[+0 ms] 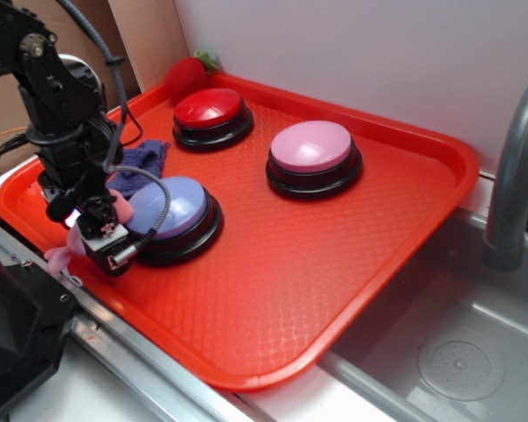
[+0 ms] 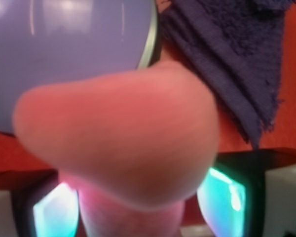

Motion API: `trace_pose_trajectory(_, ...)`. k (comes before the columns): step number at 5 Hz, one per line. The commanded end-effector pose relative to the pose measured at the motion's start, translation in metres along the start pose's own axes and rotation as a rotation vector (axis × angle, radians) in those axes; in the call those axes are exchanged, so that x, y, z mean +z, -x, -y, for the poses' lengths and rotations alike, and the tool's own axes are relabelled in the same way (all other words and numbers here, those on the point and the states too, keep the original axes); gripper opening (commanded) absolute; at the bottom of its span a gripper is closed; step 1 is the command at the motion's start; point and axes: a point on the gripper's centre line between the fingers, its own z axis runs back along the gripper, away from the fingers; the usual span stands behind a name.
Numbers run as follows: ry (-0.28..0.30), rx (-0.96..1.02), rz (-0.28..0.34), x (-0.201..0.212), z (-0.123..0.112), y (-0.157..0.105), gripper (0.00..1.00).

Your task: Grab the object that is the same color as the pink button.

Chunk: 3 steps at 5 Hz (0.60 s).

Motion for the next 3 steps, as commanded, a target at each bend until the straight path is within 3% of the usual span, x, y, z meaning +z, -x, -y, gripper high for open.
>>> trace_pose_trajectory(1, -0.001, 0.032, 0.054, 0.017, -0.007, 0.000, 0.00)
trace_pose_trajectory(3, -0.020, 0.127, 0.036, 0.054, -0.016, -0.009, 0.00)
